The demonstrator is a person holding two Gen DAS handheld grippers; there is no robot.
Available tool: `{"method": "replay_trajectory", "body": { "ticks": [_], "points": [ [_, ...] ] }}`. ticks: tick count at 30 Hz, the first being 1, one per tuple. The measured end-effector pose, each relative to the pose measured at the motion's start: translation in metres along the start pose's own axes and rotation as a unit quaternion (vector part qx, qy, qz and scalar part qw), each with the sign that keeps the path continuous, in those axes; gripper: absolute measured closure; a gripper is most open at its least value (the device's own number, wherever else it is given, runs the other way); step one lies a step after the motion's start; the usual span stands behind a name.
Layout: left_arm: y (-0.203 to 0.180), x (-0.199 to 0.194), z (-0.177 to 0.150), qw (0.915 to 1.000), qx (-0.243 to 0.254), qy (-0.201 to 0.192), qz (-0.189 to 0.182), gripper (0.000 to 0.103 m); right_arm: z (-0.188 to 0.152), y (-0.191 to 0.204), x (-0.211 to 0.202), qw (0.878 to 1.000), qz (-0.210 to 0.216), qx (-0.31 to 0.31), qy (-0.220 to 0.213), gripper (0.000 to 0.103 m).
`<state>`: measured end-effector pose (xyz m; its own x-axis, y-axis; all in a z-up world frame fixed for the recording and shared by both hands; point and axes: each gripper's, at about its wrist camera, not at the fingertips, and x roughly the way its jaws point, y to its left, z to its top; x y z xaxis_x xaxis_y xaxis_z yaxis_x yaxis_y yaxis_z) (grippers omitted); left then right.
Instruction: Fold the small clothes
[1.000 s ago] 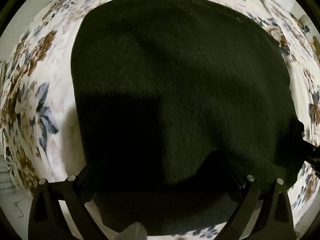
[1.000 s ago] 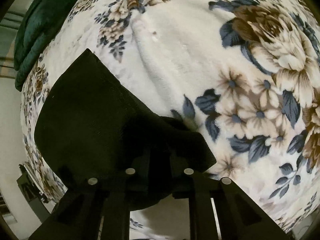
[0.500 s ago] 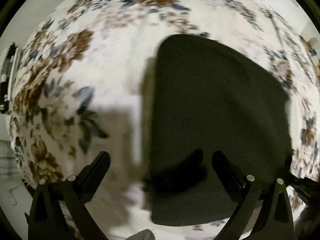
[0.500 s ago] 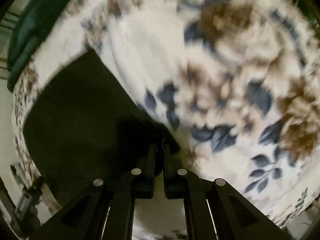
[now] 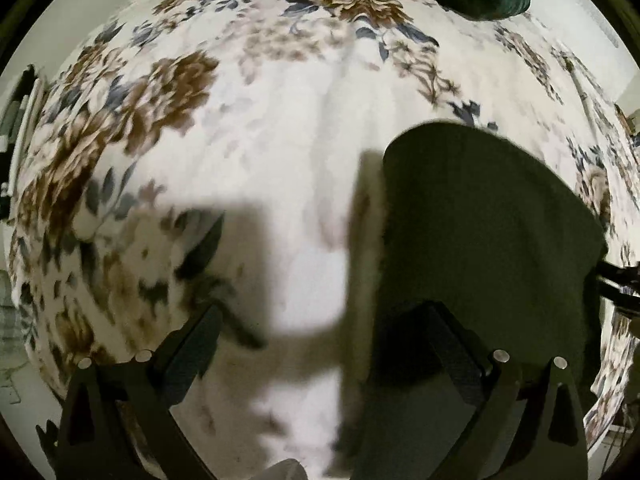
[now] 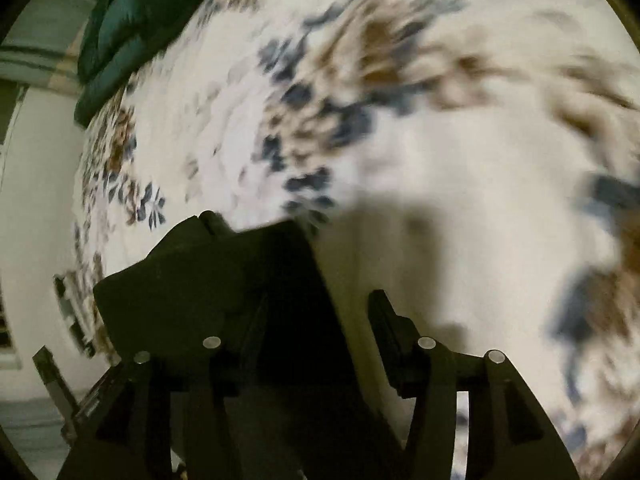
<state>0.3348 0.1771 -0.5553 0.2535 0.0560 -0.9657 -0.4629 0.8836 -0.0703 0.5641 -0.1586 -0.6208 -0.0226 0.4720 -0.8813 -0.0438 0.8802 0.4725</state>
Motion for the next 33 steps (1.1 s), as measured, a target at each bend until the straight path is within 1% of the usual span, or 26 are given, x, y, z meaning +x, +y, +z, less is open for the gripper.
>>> {"method": "replay_trajectory", "body": {
  "ticks": [1, 2, 3, 4, 6, 7, 8, 9, 11, 12, 13, 15, 16, 17, 18, 20, 23, 24, 26, 28, 29, 31, 33],
  "points": [
    [-0.001, 0.002, 0.005, 1.0, 0.0, -0.004, -0.004, 0.0, 0.002, 0.003, 0.005, 1.0, -0.001, -0.001, 0.0, 0.051],
    [-0.003, 0.004, 0.01, 1.0, 0.002, -0.005, -0.006, 0.0, 0.004, 0.007, 0.004, 1.0, 0.001, -0.009, -0.013, 0.072],
    [-0.004, 0.005, 0.013, 0.9999, 0.003, -0.007, -0.009, 0.0, 0.005, 0.014, 0.002, 0.999, -0.003, -0.018, -0.026, 0.091],
    [-0.004, 0.006, 0.015, 0.9999, 0.003, -0.009, -0.011, 0.0, 0.008, 0.021, -0.004, 0.999, -0.018, -0.024, -0.042, 0.103],
    [-0.004, 0.008, 0.018, 0.9998, 0.004, -0.011, -0.015, 0.0, 0.013, 0.028, -0.022, 0.996, -0.027, -0.016, -0.086, 0.103],
    [-0.003, 0.009, 0.018, 0.9998, 0.004, -0.011, -0.016, 0.0, 0.02, 0.03, -0.033, 0.993, -0.036, -0.005, -0.116, 0.103],
    [-0.003, 0.009, 0.017, 0.9998, 0.004, -0.011, -0.018, 0.0, 0.026, 0.03, -0.04, 0.991, -0.035, 0.003, -0.132, 0.103],
    [-0.001, 0.009, 0.017, 0.9997, 0.0, -0.011, -0.021, 0.0, 0.035, 0.027, -0.043, 0.99, -0.026, 0.017, -0.137, 0.103],
    [0.001, 0.01, 0.015, 0.9996, -0.009, -0.006, -0.026, 0.0, 0.046, 0.024, -0.038, 0.995, 0.0, 0.019, -0.098, 0.103],
    [0.003, 0.009, 0.015, 0.9994, -0.015, -0.001, -0.03, 0.0, 0.048, 0.023, -0.033, 0.998, 0.005, 0.011, -0.068, 0.103],
    [0.004, 0.008, 0.014, 0.9994, -0.018, 0.001, -0.031, 0.0, 0.047, 0.025, -0.029, 0.999, -0.005, -0.005, -0.042, 0.099],
    [0.004, 0.004, 0.013, 0.9993, -0.02, 0.002, -0.033, 0.0, 0.035, 0.026, -0.021, 0.999, 0.003, -0.032, -0.008, 0.078],
    [0.005, 0.001, 0.013, 0.9993, -0.019, 0.0, -0.033, 0.0, 0.03, 0.024, -0.018, 0.999, 0.012, -0.035, 0.001, 0.058],
    [0.005, -0.001, 0.012, 0.9993, -0.019, -0.003, -0.033, 0.0, 0.022, 0.021, -0.014, 0.999, 0.021, -0.037, 0.014, 0.05],
    [0.006, -0.003, 0.012, 0.9994, -0.018, -0.005, -0.03, 0.0, 0.017, 0.018, -0.007, 0.999, 0.017, -0.038, 0.027, 0.05],
    [0.008, -0.004, 0.011, 0.9995, -0.018, -0.008, -0.026, 0.0, 0.008, 0.011, 0.008, 0.998, 0.003, -0.04, 0.041, 0.05],
    [0.01, 0.001, 0.01, 0.9993, -0.024, -0.005, -0.03, 0.0, 0.006, 0.006, 0.017, 0.999, 0.017, -0.026, 0.03, 0.049],
    [0.01, 0.002, 0.011, 0.9992, -0.024, -0.004, -0.031, 0.0, 0.005, 0.005, 0.016, 0.999, 0.021, -0.024, 0.019, 0.05],
    [0.009, 0.006, 0.012, 0.9991, -0.024, -0.004, -0.034, 0.0, 0.004, 0.008, 0.014, 0.999, 0.037, -0.02, 0.0, 0.086],
    [0.008, 0.008, 0.013, 0.999, -0.022, -0.004, -0.038, 0.0, 0.005, 0.013, 0.007, 0.999, 0.031, -0.019, -0.017, 0.093],
    [0.007, 0.008, 0.014, 0.9991, -0.021, -0.003, -0.038, 0.0, 0.006, 0.019, 0.004, 0.999, 0.025, -0.024, -0.027, 0.095],
    [0.007, 0.008, 0.018, 0.999, -0.018, 0.001, -0.041, 0.0, 0.008, 0.031, -0.004, 0.998, 0.001, -0.034, -0.051, 0.095],
    [0.008, 0.005, 0.02, 0.9991, -0.015, -0.003, -0.04, 0.0, 0.013, 0.043, -0.013, 0.996, -0.019, -0.039, -0.078, 0.096]
  ]
}}
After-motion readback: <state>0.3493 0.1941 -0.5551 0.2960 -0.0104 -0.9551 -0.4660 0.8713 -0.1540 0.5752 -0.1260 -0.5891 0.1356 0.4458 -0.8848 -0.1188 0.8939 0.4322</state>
